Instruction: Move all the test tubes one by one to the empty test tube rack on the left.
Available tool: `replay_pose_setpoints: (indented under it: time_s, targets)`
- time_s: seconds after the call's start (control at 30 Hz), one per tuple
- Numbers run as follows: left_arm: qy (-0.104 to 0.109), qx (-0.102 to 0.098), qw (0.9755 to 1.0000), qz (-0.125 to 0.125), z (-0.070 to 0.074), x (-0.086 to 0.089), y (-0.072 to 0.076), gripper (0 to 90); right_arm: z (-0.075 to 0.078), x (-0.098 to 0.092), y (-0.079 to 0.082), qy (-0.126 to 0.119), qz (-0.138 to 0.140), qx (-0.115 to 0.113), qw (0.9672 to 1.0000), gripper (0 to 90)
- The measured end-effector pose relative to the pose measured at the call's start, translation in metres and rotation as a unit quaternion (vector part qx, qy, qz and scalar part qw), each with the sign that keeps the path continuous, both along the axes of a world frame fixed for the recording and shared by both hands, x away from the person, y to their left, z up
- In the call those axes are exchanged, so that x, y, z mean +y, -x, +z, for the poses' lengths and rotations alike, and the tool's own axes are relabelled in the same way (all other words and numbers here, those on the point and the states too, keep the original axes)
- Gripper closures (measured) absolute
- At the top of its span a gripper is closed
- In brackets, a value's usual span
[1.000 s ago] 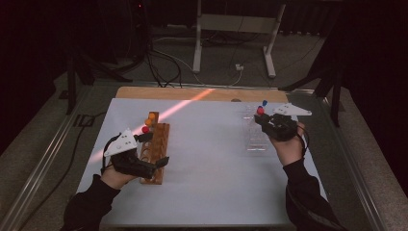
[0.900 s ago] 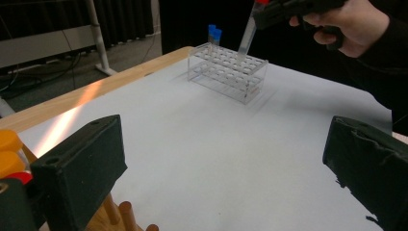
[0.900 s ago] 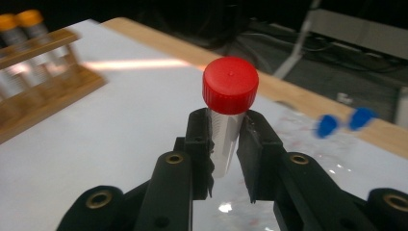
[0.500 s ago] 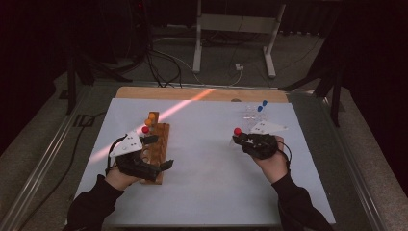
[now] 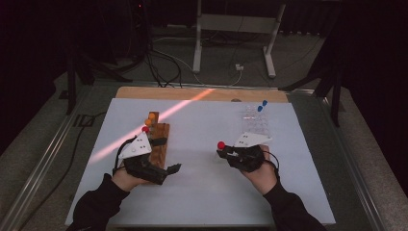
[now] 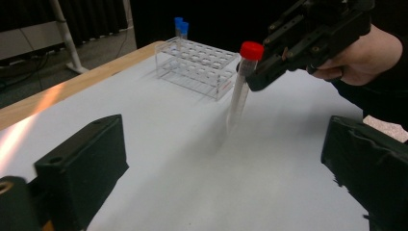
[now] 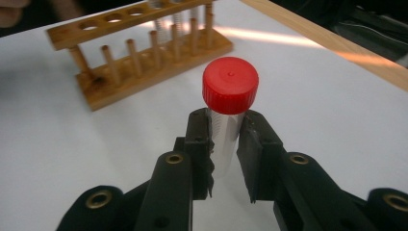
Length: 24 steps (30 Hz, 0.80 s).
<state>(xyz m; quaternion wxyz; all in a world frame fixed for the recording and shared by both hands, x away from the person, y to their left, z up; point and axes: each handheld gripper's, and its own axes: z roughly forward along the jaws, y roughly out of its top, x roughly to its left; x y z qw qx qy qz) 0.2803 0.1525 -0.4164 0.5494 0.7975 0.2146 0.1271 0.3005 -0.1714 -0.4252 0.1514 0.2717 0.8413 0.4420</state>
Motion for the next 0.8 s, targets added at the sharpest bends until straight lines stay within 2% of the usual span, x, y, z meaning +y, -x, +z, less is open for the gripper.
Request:
replay_pose_setpoints:
  time_s: [0.27,0.37,0.5,0.8]
  targets:
    - [0.000,0.000,0.9996,-0.028,-0.001,-0.020,0.001,8.6,-0.003,0.017,0.010,0.006,0.033,0.007,0.9994,74.8]
    - [0.006,0.000,0.9992,-0.039,-0.001,-0.028,0.000,16.6,-0.004,0.022,0.014,0.008,0.044,0.009,0.9990,74.8]
    - [0.001,0.001,0.9986,-0.052,-0.002,-0.039,-0.002,22.9,-0.003,0.026,0.017,0.006,0.053,0.009,0.9986,74.8]
    - [-0.006,-0.015,0.9982,-0.058,-0.003,-0.059,-0.006,45.9,-0.004,0.029,0.018,0.007,0.061,0.011,0.9981,74.8]
